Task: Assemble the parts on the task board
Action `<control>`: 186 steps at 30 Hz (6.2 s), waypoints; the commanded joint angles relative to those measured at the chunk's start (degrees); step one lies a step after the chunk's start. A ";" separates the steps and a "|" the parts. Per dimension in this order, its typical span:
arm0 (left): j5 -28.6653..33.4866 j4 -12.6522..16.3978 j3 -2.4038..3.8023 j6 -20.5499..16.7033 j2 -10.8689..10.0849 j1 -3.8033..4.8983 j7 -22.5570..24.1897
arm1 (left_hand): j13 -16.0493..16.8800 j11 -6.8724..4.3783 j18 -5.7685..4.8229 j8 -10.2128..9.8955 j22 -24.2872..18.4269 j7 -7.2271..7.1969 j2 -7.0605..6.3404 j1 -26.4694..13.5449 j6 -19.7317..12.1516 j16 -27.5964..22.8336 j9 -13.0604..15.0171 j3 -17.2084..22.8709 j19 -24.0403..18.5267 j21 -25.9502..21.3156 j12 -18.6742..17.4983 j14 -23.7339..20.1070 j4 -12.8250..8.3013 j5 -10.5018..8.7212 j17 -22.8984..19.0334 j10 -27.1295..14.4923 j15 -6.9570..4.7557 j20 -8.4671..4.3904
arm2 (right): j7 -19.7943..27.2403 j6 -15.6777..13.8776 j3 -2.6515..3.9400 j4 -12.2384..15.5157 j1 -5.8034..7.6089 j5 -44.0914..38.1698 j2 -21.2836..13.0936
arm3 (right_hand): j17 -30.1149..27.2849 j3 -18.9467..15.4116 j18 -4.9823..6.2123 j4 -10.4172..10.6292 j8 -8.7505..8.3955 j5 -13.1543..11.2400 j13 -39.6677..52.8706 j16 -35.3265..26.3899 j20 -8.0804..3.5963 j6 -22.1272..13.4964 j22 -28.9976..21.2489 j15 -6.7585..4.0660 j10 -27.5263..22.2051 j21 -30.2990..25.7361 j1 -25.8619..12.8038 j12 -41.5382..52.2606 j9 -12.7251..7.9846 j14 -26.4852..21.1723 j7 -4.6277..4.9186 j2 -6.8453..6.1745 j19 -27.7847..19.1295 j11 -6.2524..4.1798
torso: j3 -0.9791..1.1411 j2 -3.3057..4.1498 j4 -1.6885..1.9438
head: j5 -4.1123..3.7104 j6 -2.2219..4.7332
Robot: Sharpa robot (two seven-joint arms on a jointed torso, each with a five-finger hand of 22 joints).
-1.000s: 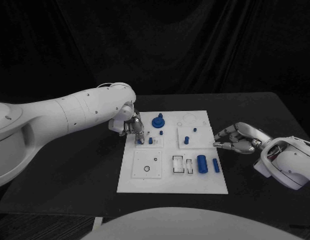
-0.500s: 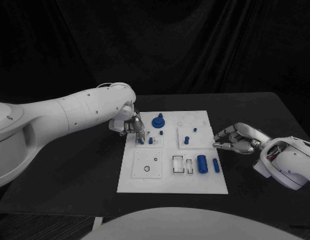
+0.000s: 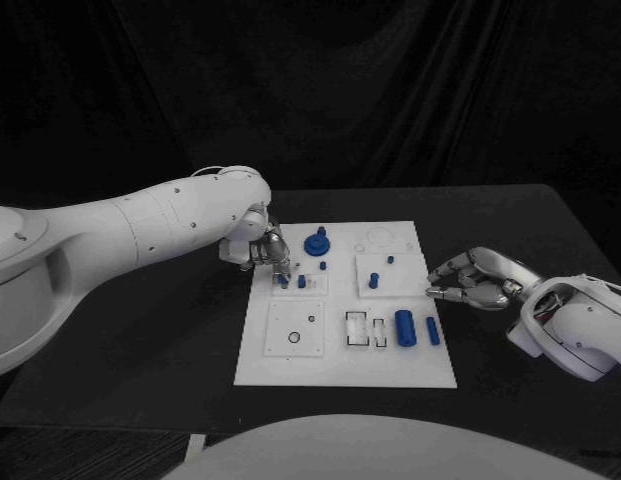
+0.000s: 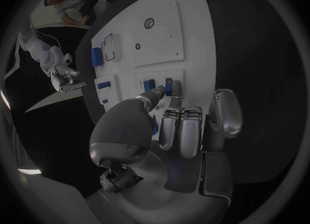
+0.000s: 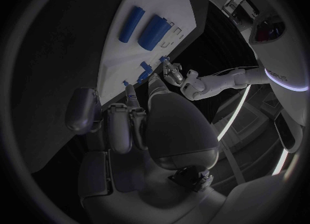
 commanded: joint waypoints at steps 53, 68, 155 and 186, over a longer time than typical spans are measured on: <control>0.34 -0.16 0.04 -4.02 0.01 -0.12 3.00 | 15.09 0.77 0.91 -0.18 9.22 0.45 1.80 3.47 -1.17 0.15 -0.28 -0.11 -0.19 0.00 0.20 5.84 -0.94 8.08 15.10 5.95 0.58 0.24 | -1.15 1.51 0.04 -0.11 -1.13 -0.04 -0.08 | 8.29 -0.14 0.50 -0.22 -0.48 0.24 13.17 -0.38 0.03 0.25 8.41 0.40 4.06 -0.33 -0.06 -0.19 -0.16 4.07 -0.05 0.58 -0.58 0.42 | 0.00 -0.02 0.00 | 0.20 -0.01; 0.34 1.12 0.05 3.03 -1.24 0.01 1.07 | 15.09 0.58 1.05 0.62 9.06 0.18 -0.75 5.21 -0.66 0.15 0.42 0.40 -0.50 -0.42 0.20 5.84 -4.77 9.61 15.10 5.95 0.46 0.20 | -1.24 1.47 0.04 -0.10 -1.14 -0.03 -0.35 | 8.29 -0.14 0.50 -0.22 -0.48 0.24 13.17 -0.38 0.03 0.25 8.41 0.40 4.06 -0.33 -0.06 -0.19 -0.16 4.07 -0.05 0.58 -0.58 0.42 | -0.02 -0.03 -0.01 | 0.08 -0.01; 0.34 -2.29 0.06 4.20 2.29 -0.17 -0.20 | 15.09 1.38 1.36 -0.85 8.59 1.02 0.51 1.69 -1.94 0.15 -2.53 -3.46 -1.91 -2.26 0.20 5.84 -1.75 -4.21 15.10 5.95 1.17 0.80 | -1.38 2.02 0.04 -0.04 -1.92 -0.01 -0.36 | 8.19 -0.35 0.52 -0.33 -0.62 0.19 13.11 -0.48 0.07 0.28 8.39 0.44 4.01 -0.51 0.03 -0.24 -0.27 4.04 -0.02 0.65 -0.59 0.46 | -0.01 0.02 -0.01 | -0.10 -0.01; 0.34 -2.46 0.06 4.84 2.14 -0.33 -1.03 | 15.04 2.61 1.80 -0.71 7.97 2.29 -0.83 -8.43 -3.24 0.15 -7.41 -14.98 -3.91 -4.56 0.15 5.84 8.49 -6.65 15.10 5.88 2.30 1.79 | -1.57 2.40 0.04 -0.09 -2.21 0.00 -0.38 | 7.77 -0.36 0.67 -0.75 -0.78 0.79 12.85 -0.91 0.13 0.25 8.18 0.49 3.74 -1.43 0.57 -0.53 -0.39 3.88 0.04 0.77 -0.87 0.50 | 0.00 -0.02 0.00 | -0.05 -0.01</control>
